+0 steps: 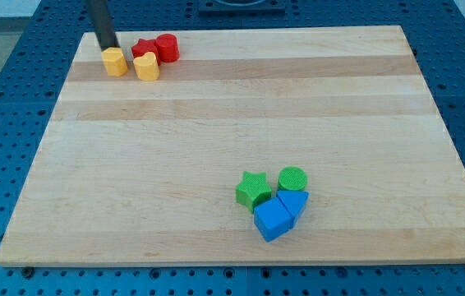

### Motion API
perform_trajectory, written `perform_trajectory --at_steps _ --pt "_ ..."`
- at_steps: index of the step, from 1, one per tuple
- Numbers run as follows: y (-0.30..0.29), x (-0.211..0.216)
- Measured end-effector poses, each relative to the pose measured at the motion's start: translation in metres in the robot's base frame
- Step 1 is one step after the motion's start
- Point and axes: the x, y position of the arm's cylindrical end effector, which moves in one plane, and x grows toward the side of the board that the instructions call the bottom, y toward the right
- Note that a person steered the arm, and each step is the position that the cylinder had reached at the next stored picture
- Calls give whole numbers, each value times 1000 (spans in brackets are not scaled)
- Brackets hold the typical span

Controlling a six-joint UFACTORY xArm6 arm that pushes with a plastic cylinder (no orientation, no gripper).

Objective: Slide yellow hexagon towards top center

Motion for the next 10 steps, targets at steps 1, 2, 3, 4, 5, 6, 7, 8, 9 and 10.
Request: perform_trajectory --at_steps 1,2,3,4,5,6,7,8,9,10 --pt "-21 11" --pt "-7 39" --pt "28 58" --pt "67 58" --pt "76 58" --pt "57 58" --pt "44 58" --pt "59 57" --pt "85 53" --pt "86 47"
